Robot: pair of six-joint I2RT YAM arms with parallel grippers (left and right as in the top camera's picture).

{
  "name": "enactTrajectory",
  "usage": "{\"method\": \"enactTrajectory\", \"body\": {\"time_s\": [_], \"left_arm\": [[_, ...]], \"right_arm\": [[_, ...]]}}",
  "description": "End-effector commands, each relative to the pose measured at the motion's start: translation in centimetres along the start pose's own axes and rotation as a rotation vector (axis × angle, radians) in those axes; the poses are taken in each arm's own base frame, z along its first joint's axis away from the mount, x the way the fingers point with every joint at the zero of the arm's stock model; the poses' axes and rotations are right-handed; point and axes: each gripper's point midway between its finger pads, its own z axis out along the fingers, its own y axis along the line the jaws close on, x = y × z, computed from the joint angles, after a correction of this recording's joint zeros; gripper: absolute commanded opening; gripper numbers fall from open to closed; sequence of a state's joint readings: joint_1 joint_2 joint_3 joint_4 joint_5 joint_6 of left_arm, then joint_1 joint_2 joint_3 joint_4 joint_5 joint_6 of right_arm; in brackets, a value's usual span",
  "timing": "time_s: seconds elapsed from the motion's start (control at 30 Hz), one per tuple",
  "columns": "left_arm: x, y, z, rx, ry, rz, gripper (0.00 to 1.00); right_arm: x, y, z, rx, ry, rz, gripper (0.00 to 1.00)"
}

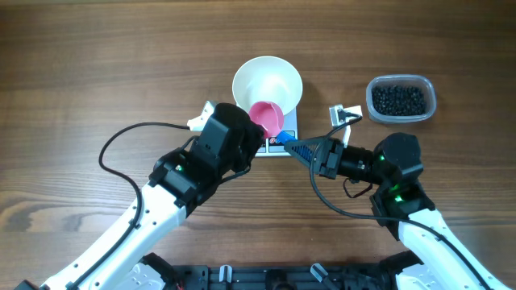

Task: Scoop item into bowl and weigh 150g on scale
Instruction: 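Close the right gripper on the blue handle and release the left gripper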

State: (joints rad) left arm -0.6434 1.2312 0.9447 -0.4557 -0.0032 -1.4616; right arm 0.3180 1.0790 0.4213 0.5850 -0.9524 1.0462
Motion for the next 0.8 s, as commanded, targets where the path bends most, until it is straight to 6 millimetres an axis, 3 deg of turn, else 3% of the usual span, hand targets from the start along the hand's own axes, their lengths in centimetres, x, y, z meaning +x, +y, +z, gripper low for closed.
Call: {"method": "enactTrajectory", "body": {"time_s": [0.0,0.47,0.77], "left_arm": [[-1.2,0.4,0.2,-0.02,-0.062,-0.016,0.04],[-1.2,0.4,0.2,-0.02,-0.062,-0.016,0.04],[-1.2,0.4,0.2,-0.02,-0.062,-0.016,0.04]], "right_arm": [[-0.4,1.6,0.4,-0.034,-0.008,-0.115,0.19],[-0.6,1.5,1.4,0.0,-0.065,-0.177,0.19],[-0.7,1.5,1.4,0.001,-0.066,-0.176,0.27]]}}
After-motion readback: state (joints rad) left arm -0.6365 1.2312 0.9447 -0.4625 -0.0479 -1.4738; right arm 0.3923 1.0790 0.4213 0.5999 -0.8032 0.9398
